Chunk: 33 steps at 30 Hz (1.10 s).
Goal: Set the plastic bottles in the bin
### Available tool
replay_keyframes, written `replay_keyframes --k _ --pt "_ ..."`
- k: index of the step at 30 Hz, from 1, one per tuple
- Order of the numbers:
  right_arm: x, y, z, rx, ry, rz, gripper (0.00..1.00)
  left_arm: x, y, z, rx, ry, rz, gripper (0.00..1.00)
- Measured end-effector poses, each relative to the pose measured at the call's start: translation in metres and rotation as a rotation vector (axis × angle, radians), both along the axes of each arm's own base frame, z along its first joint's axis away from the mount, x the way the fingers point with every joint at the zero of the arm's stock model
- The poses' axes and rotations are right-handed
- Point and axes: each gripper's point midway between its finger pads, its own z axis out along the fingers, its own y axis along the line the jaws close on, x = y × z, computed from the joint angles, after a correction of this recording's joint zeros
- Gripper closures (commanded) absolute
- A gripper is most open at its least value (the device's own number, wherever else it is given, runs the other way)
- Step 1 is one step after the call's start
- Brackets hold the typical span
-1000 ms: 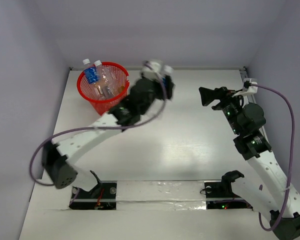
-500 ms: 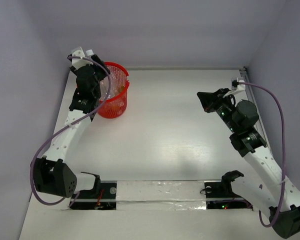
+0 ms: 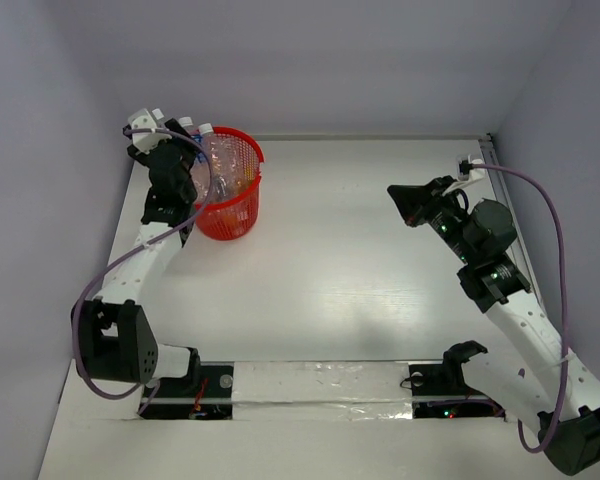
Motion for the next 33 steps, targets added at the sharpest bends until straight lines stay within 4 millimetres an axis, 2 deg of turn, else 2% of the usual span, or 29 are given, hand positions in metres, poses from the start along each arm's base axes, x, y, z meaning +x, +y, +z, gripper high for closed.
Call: replay_keyframes --k 5,11,14,15,18,23,27,33 --pt "-0.001 0.002 0.002 0.002 -0.009 0.013 0.90 0.010 0.000 -0.007 0.022 -0.003 0.003 0.41" --pt "-0.002 0.003 0.003 0.004 -0.016 0.019 0.90 0.014 0.002 -0.041 0.057 0.043 0.015 0.21" --pt "-0.002 0.003 0.003 0.004 -0.017 0.022 0.90 0.015 0.001 -0.044 0.074 0.045 0.013 0.09" --pt "-0.002 0.003 0.003 0.004 -0.017 0.022 0.90 0.015 -0.001 -0.043 0.079 0.038 0.010 0.01" --pt "-0.002 0.003 0.003 0.004 -0.017 0.022 0.90 0.016 -0.008 -0.036 0.082 0.008 0.000 0.01" --pt "-0.003 0.003 0.004 0.005 -0.018 0.025 0.87 0.013 -0.013 -0.038 0.084 0.017 -0.005 0.01" --pt "-0.004 0.005 0.004 0.005 -0.017 0.033 0.81 0.000 -0.013 -0.019 0.078 -0.009 -0.009 0.01" --pt "-0.007 0.004 0.007 0.012 -0.024 0.036 0.74 -0.032 -0.011 0.036 0.040 -0.129 -0.027 0.01"
